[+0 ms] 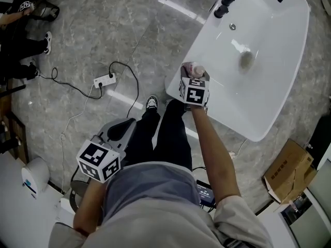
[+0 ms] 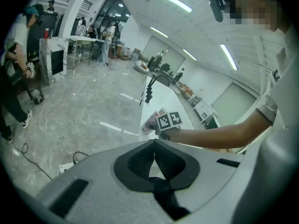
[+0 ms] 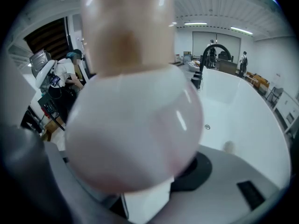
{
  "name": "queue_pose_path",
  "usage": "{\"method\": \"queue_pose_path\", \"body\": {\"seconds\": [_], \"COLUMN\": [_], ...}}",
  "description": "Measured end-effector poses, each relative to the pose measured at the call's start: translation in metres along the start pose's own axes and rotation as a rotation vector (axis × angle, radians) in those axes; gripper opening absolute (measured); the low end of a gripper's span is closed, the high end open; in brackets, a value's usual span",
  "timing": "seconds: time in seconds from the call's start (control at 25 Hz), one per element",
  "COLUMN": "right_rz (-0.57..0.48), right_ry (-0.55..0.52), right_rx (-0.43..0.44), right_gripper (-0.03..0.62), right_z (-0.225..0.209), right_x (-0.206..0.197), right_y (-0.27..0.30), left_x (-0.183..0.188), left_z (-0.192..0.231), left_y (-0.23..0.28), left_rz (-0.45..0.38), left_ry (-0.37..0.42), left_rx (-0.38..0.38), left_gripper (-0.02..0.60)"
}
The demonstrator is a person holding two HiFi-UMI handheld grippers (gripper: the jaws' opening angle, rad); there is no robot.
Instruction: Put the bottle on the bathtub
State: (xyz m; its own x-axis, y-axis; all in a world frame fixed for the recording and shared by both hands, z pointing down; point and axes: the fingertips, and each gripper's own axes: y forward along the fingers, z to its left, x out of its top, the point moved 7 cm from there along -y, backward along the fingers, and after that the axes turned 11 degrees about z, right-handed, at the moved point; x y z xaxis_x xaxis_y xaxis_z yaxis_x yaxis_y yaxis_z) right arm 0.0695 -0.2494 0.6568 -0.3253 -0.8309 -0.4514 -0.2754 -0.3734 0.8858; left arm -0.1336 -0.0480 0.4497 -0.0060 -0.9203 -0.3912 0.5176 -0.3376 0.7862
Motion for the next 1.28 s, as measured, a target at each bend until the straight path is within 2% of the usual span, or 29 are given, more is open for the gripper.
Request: {"method": "queue_pose_path", "body": {"seconds": [0.24,0.48,0.76,1.12,1.28], "right_rz": [0.018,0.065,0.057,0.084,0.073], "right_ry": [-0.015,0.036,0.092,0.076,0.058], "right_rx": [-0.015,0.017,0.016,0.024,0.059], "right_gripper": [0.229,0.229,0.229,0.227,0.185], "right_z": [0.007,0.005,0.007,0.017,0.023], "right_x": [-0.003,-0.012,-0.023,-0.040,-0.043], "right_y": [0.002,0.002,-0.011,-0.040,-0.061], "left_x": [0.000,-0.003,-0.003,-0.005,-0.005], "left_z": [0.003,0.002,0.004,0.000,-0.003], "left_y": [-0.004,-0.005,-0.012,-0.018,-0.020], "left_rz": [-0.013,-0.020,-0.038,-0.074,-0.093], "left_ry": [-0.002,-0.001,0.004,0.020,0.039], "left_rx": [-0.002,-0.012,-0.015,-0.056,-0.080], "left_gripper": [0.006,0.006,0.006,0.006,0.006]}}
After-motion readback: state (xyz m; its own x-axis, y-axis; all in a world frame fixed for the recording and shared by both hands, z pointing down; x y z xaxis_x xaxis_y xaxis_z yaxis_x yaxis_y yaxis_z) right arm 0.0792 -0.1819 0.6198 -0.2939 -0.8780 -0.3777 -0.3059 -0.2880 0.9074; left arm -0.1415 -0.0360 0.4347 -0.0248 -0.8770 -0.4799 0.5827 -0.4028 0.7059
